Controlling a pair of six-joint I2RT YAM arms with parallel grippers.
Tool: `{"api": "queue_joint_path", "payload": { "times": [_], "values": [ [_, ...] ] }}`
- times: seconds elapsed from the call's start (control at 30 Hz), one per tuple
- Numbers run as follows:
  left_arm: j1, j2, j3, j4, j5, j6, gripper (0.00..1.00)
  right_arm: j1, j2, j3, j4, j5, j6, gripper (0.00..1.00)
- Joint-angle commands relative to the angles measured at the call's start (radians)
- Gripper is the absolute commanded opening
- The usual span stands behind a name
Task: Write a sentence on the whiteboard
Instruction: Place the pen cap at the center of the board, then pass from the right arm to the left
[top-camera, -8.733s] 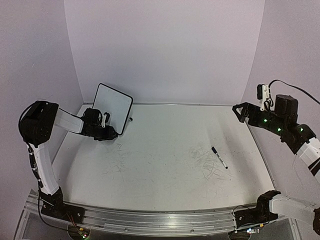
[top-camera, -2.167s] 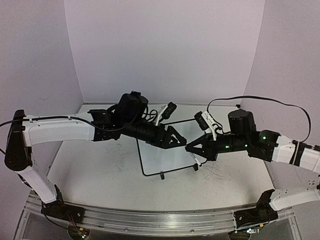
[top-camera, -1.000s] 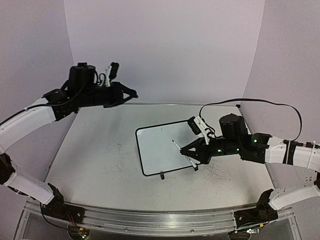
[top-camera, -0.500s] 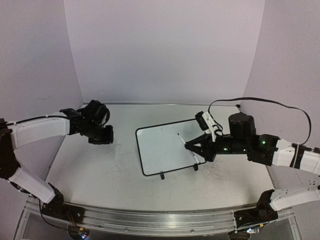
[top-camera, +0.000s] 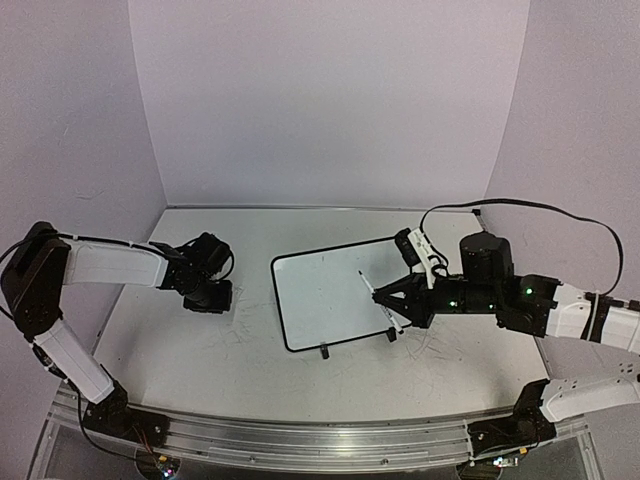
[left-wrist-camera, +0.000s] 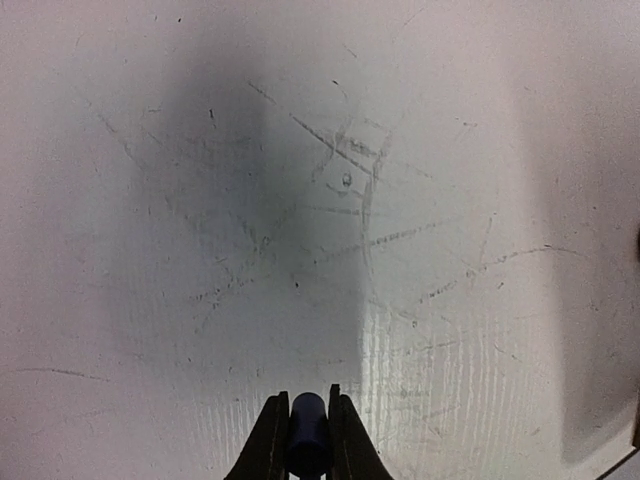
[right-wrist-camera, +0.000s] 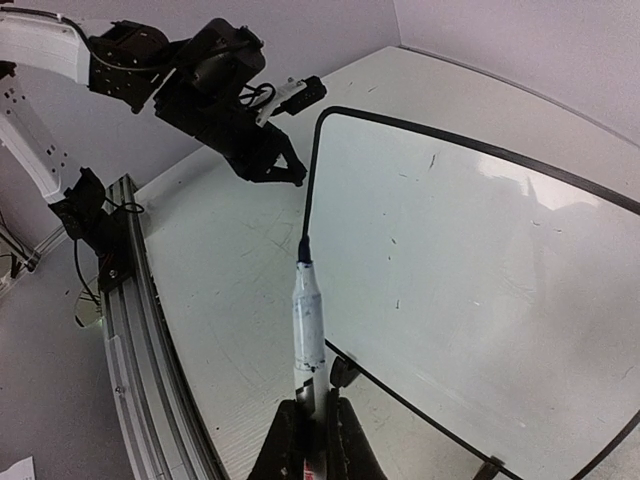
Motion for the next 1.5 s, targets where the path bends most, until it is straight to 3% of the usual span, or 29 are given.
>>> {"api": "queue_joint_path", "payload": {
  "times": [0.0,0.1,0.33,0.6,0.7,0.83,0.93,1.0,1.17,1.47],
  "values": [
    [-0.012,0.028,-0.024,0.122,-0.084,0.022,0.04,0.004,0.001,0.001,0.053,0.004,0.004,0.00],
    [-0.015,0.054,-0.024,0.137,-0.093,0.025,0.08,0.004,0.007,-0.010,0.068,0.000,0.009,0.00],
    [-0.021,0.059,-0.030,0.132,-0.094,0.026,0.29,0.004,0.017,-0.014,0.077,-0.009,0.012,0.00],
    [-0.022,-0.191,0.051,-0.022,-0.143,0.028,0.52,0.004,0.014,-0.015,0.077,0.000,0.010,0.00],
    [-0.022,-0.312,0.115,-0.030,-0.004,0.040,0.65,0.004,0.033,-0.005,0.076,-0.006,0.009,0.00],
    [-0.057,-0.352,0.195,0.029,0.346,0.068,0.79,0.005,0.068,0.016,0.080,-0.032,0.009,0.00],
    [-0.149,-0.302,0.234,0.101,0.576,0.051,0.81,0.014,0.090,0.030,0.084,-0.061,0.004,0.00],
    [-0.228,-0.246,0.276,0.129,0.658,0.039,0.82,0.023,0.107,0.042,0.083,-0.078,-0.002,0.00],
    [-0.375,-0.113,0.354,0.143,0.706,0.013,0.83,0.068,0.137,0.066,0.071,-0.099,-0.017,0.00],
    [-0.393,-0.032,0.346,0.218,0.827,-0.042,0.79,0.112,0.149,0.082,0.059,-0.089,-0.024,0.00]
  ]
}}
